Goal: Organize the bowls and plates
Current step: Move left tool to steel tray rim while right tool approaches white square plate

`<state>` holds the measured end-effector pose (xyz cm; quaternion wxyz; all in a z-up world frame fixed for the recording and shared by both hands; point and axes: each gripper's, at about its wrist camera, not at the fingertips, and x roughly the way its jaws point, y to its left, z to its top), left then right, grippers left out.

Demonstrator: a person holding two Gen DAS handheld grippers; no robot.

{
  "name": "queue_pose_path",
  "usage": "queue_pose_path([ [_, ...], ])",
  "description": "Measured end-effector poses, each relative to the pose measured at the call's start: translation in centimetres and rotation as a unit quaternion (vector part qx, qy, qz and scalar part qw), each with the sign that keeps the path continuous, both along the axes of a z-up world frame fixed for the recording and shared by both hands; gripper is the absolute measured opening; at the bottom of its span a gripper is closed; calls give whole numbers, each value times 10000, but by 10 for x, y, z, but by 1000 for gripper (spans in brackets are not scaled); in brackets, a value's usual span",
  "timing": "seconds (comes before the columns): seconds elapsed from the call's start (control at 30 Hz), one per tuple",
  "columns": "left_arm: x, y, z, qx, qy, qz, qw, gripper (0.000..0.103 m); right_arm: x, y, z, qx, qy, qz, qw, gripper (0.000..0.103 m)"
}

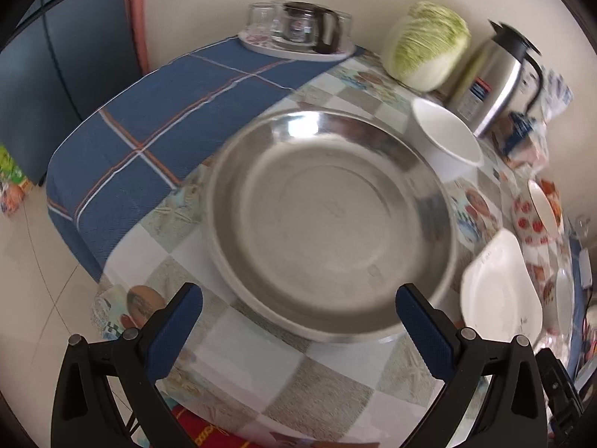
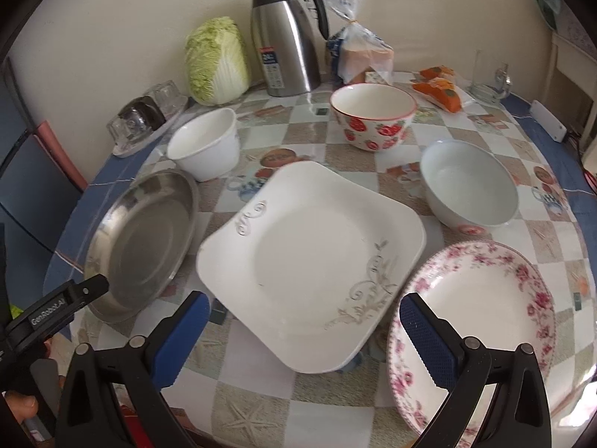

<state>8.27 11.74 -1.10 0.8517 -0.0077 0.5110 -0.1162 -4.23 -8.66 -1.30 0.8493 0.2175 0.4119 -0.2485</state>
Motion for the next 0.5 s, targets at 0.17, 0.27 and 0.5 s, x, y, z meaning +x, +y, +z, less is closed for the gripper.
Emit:
queue_pose_path([
  [0.17,14,27,-5,-105,-86,322,9994,103,15,11,7,-42,-312,245,9992,103],
  [0.27,21,40,-8,-218,-130,405,9989,103,27,20,9,-127,-414,465,9980,103],
  [0.5,35,55,-16,-214,-234,435,9986,103,55,29,5,-204,-418,725,9963,103],
])
